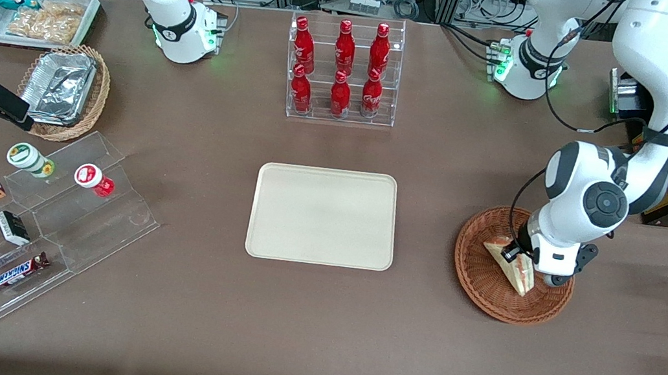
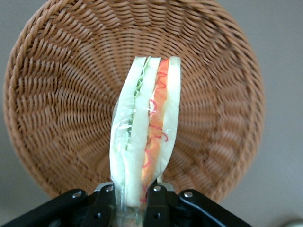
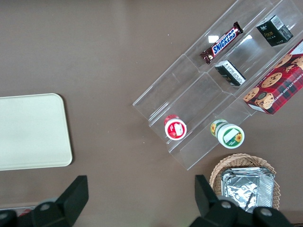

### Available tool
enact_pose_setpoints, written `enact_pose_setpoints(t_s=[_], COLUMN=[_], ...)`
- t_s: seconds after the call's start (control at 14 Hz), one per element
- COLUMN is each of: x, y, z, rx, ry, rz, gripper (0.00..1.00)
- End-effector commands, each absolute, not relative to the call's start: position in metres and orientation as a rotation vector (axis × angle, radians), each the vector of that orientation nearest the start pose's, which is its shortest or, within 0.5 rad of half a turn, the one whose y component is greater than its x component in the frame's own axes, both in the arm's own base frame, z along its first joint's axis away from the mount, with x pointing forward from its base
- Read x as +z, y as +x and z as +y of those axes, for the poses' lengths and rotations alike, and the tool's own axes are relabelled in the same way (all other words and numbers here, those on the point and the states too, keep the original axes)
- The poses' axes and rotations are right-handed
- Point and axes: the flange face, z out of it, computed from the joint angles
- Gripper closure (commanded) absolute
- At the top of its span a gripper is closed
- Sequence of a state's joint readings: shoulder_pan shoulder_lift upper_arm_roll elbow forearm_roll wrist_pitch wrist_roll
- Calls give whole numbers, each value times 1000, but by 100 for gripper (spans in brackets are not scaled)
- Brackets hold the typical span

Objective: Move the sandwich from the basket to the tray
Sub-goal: 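Lift the sandwich and carry it over the white tray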

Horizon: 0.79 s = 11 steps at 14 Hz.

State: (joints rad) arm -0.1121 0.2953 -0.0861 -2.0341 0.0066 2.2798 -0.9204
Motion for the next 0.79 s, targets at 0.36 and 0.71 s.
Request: enact_pose_setpoints(t_s=[0.36,0.71], x=[337,315], y=[567,542], z=[-308,-441], rx=[63,66], ry=[-3066,-3136], rz=[-647,-388], gripper=[92,92])
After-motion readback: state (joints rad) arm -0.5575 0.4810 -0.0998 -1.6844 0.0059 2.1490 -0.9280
